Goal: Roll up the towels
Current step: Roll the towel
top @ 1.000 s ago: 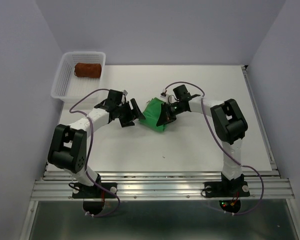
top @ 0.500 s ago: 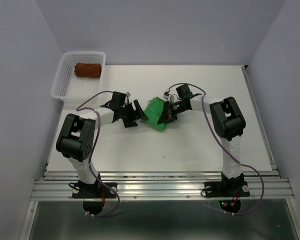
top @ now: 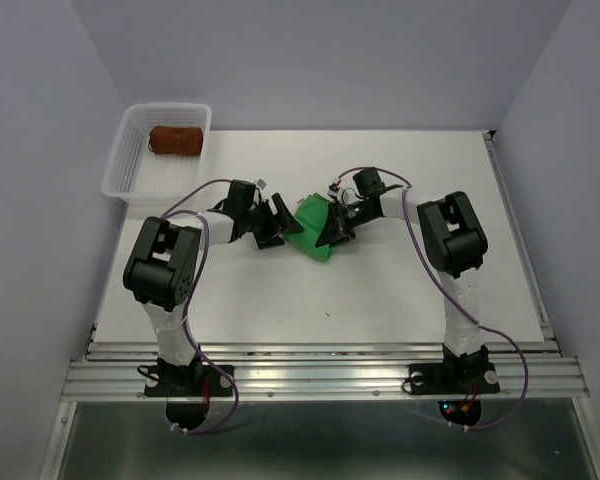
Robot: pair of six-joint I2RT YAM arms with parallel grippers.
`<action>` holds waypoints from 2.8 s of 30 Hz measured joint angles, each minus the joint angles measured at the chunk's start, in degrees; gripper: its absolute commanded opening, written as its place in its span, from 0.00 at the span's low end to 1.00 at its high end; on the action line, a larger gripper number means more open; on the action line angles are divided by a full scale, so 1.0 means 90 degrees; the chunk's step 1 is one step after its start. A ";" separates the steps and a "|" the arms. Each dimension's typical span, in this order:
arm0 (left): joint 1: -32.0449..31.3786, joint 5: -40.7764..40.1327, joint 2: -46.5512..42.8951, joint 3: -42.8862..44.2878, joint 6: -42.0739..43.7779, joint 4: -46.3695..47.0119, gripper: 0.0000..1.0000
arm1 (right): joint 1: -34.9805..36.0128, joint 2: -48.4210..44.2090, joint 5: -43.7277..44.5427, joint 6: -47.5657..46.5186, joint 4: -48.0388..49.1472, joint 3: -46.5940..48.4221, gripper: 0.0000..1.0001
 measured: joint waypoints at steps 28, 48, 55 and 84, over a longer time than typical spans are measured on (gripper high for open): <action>-0.0372 -0.1003 0.0811 0.1379 0.0109 -0.1015 0.00 | 0.0007 -0.0634 0.0964 -0.1107 -0.0393 0.0075 0.60; -0.0420 -0.1863 0.0406 0.2035 0.0287 -0.3927 0.00 | 0.2798 -0.3733 0.4692 -0.4124 0.1270 -0.2302 0.70; -0.0420 -0.1904 0.0393 0.2310 0.0287 -0.4546 0.00 | 0.3356 -0.3619 0.5467 -0.4682 0.1596 -0.2302 0.70; -0.0376 -0.1853 0.0393 0.2497 0.0211 -0.5039 0.02 | 0.3954 -0.2392 0.7900 -0.5360 0.2841 -0.2684 0.01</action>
